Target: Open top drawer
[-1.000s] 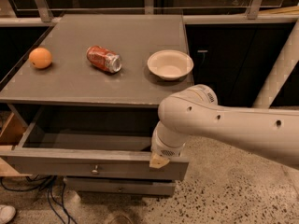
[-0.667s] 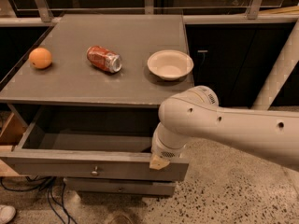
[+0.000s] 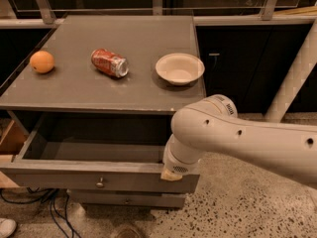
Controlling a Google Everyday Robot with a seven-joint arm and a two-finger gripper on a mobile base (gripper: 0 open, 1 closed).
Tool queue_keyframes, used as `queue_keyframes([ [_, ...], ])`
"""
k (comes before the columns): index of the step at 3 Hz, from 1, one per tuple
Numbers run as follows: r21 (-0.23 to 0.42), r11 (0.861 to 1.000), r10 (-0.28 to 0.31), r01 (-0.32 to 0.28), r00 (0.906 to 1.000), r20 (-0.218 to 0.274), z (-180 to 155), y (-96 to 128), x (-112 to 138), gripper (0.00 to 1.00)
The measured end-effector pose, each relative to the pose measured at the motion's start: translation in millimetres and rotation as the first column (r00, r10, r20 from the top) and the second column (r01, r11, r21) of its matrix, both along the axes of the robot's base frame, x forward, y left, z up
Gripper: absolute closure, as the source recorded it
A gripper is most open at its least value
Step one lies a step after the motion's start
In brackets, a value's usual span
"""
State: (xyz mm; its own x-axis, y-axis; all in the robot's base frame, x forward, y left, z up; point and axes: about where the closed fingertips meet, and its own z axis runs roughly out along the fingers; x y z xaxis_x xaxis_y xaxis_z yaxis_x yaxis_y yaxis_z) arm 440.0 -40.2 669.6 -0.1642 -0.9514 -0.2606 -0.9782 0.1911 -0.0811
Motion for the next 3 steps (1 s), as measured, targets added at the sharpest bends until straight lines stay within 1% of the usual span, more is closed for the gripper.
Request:
queue_keyframes([
  [1, 0.0, 1.0, 0.0, 0.0, 1.0, 0.0, 0.2, 0.1, 0.0, 1.0],
  [2, 0.006, 1.0, -0.005, 0.005, 1.0, -0.008, 1.7, -1.8, -8.5, 1.0],
  [3, 0.006, 1.0, -0.005, 0.005, 1.0, -0.008, 4.4, -1.8, -8.5, 1.0],
])
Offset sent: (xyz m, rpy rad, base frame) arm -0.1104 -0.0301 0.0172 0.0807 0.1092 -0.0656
